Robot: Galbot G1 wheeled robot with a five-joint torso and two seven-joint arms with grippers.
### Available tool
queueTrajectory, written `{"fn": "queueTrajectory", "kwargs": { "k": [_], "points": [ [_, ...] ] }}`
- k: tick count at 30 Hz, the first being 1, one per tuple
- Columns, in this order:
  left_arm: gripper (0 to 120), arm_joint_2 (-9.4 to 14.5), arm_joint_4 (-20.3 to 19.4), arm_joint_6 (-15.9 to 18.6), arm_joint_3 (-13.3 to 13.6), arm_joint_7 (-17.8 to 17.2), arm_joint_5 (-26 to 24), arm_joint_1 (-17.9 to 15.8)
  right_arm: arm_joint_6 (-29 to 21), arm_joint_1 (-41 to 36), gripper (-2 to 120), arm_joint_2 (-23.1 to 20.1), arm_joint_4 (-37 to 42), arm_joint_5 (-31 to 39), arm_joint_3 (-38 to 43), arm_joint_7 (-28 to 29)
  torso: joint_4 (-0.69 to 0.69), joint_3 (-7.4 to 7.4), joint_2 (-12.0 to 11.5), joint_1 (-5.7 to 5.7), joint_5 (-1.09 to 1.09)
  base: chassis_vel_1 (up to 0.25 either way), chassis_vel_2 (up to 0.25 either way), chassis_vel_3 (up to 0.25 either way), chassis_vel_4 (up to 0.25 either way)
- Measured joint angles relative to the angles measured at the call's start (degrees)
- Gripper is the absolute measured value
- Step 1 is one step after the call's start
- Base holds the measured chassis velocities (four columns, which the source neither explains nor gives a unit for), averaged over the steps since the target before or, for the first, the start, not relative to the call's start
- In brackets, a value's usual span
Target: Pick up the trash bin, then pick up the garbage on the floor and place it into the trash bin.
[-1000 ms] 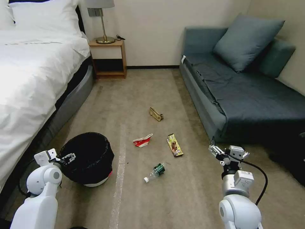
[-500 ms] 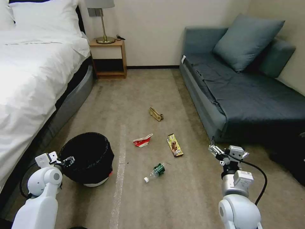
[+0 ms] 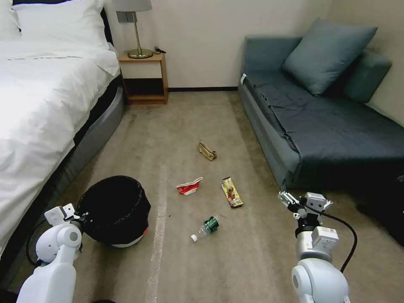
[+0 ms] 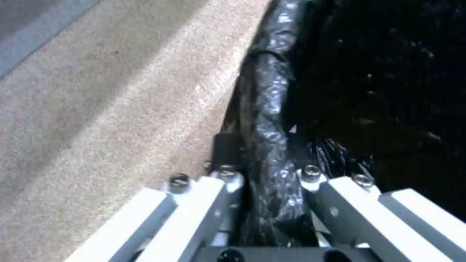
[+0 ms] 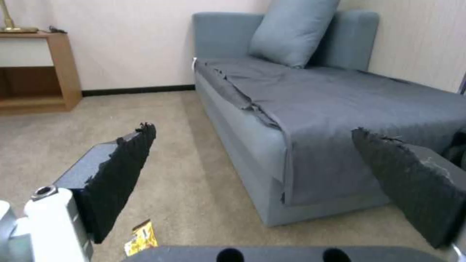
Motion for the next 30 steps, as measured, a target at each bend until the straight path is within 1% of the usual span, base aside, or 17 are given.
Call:
{"fn": "queueTrajectory", "kwargs": {
  "k": [1, 6, 10, 12, 13, 14, 17, 19, 23, 24, 26, 27, 28, 30],
  "points": [
    [4, -0.07, -0.04, 0.01, -0.16, 0.01, -0.71, -0.07, -0.02, -0.01, 100, -0.05, 0.09, 0.21, -0.07, 0.22, -0.01, 0.00, 0.00, 0.00, -0.03, 0.000, 0.000, 0.000, 0.000],
    [4, -0.16, -0.77, 0.27, -0.86, -0.63, -2.33, -0.16, -0.06, 0.03, 100, -0.09, 0.35, 1.20, -0.13, 0.76, -0.01, 0.01, 0.00, 0.00, -0.08, 0.000, 0.000, 0.000, 0.000],
    [3, -0.15, -1.61, 0.52, -1.38, -0.84, -2.76, -0.18, 0.11, 0.06, 100, -0.09, 0.39, 2.07, -0.12, 1.08, -0.01, 0.01, 0.00, 0.00, -0.07, 0.000, 0.000, 0.000, 0.000],
    [3, -0.16, -2.81, 0.53, -2.02, -1.13, -2.88, -0.18, 0.82, 0.09, 100, -0.07, 0.40, 2.94, -0.09, 1.21, -0.01, 0.01, 0.00, 0.00, -0.05, 0.000, 0.000, 0.000, 0.000],
    [3, -0.26, -4.07, 0.54, -2.62, -1.18, -2.73, -0.13, 1.99, 0.13, 100, -0.06, 0.40, 3.72, -0.03, 1.21, 0.00, 0.01, -0.01, 0.00, -0.03, 0.000, 0.000, 0.000, 0.000],
    [3, -0.26, -4.07, 0.54, -2.62, -1.18, -2.73, -0.13, 1.99, 0.13, 100, -0.06, 0.40, 3.72, -0.03, 1.21, 0.00, 0.01, -0.01, 0.00, -0.03, 0.000, 0.000, 0.000, 0.000],
    [3, -0.46, -8.96, 0.49, -3.76, -0.91, -1.27, 0.77, 4.59, 0.19, 100, -0.23, 0.16, 4.80, 0.24, 0.73, -0.02, 0.01, 0.00, 0.00, -0.01, 0.000, 0.000, 0.000, 0.000],
    [3, -0.53, -9.70, 0.48, -3.91, -0.80, -0.81, 0.97, 4.94, 0.18, 100, -0.26, 0.14, 5.00, 0.24, 0.55, -0.01, 0.01, 0.00, 0.00, -0.01, 0.000, 0.000, 0.000, 0.000],
    [3, -1.96, -15.94, 0.45, -4.71, 1.43, 6.07, 2.82, 9.23, -0.38, 100, -0.48, -0.72, 5.81, -0.35, -0.80, -0.01, 0.01, 0.00, 0.00, -0.01, 0.000, 0.000, 0.000, 0.000],
    [3, -1.96, -15.94, 0.45, -4.71, 1.43, 6.07, 2.82, 9.23, -0.38, 100, -0.48, -0.72, 5.81, -0.35, -0.80, -0.01, 0.01, 0.00, 0.00, -0.01, 0.000, 0.000, 0.000, 0.000],
    [3, -3.27, -17.89, 0.42, -5.04, 3.20, 12.05, 3.60, 12.14, -0.94, 100, -0.39, -1.46, 5.68, -0.93, -1.80, -0.01, 0.01, 0.00, 0.00, -0.01, 0.000, 0.000, 0.000, 0.000],
    [3, -3.70, -18.39, 0.42, -5.09, 3.61, 13.70, 3.88, 13.37, -1.13, 100, -0.38, -1.79, 5.55, -1.19, -2.28, 0.00, 0.01, 0.00, 0.00, -0.02, 0.000, 0.000, 0.000, 0.000],
    [3, -4.20, -18.94, 0.42, -5.10, 3.90, 14.63, 4.19, 14.54, -1.41, 100, -0.41, -2.15, 5.36, -1.52, -2.90, 0.00, 0.01, 0.00, 0.00, -0.02, 0.000, 0.000, 0.000, 0.000],
    [3, -4.61, -19.34, 0.42, -5.06, 4.09, 14.96, 4.37, 15.32, -1.65, 100, -0.45, -2.44, 5.16, -1.78, -3.27, 0.00, 0.01, 0.00, 0.01, -0.02, 0.000, 0.000, 0.000, 0.000]
  ]
}}
